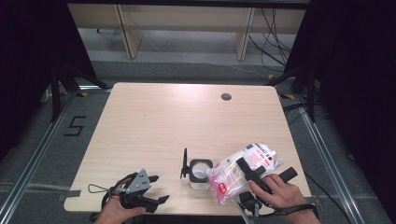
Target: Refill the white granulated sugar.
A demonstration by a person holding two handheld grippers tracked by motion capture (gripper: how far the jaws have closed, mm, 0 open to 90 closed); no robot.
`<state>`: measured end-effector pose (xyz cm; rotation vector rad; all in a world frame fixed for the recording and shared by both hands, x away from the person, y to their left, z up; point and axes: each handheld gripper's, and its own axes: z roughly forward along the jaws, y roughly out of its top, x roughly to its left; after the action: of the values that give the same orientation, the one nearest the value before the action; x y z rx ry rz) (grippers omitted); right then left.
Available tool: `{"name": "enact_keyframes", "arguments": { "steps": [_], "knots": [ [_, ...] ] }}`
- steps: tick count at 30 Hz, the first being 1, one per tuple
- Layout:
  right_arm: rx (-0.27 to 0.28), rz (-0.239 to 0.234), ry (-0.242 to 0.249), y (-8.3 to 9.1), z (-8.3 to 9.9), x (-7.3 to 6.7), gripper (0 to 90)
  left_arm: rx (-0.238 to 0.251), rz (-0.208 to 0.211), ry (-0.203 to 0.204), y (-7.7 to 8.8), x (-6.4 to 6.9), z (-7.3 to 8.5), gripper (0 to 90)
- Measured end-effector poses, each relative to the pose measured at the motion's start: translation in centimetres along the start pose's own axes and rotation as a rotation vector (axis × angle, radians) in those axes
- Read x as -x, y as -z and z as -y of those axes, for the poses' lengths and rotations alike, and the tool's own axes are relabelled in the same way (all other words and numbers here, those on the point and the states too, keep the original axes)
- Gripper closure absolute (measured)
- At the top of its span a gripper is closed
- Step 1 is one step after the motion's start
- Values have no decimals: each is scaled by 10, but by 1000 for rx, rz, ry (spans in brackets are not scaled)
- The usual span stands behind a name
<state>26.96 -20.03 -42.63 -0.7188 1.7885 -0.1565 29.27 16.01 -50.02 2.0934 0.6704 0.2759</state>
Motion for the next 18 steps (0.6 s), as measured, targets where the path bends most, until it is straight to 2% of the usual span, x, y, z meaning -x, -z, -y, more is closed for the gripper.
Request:
{"name": "enact_keyframes", "arguments": {
  "steps": [4, 7, 14, 18],
  "knots": [
    [-4, -1, 6, 0, 0, 0, 561, -3, -2, -9, 0, 0, 0, 228],
    [-5, 1, 8, 0, -1, 0, 561, 6, 0, 3, 0, 0, 0, 229],
    [-8, -2, 13, 0, 0, 0, 561, -2, -2, -8, 0, 0, 0, 228],
    [0, 1, 7, 1, 1, 1, 561, 6, -1, 1, 0, 0, 0, 228]
  ]
}}
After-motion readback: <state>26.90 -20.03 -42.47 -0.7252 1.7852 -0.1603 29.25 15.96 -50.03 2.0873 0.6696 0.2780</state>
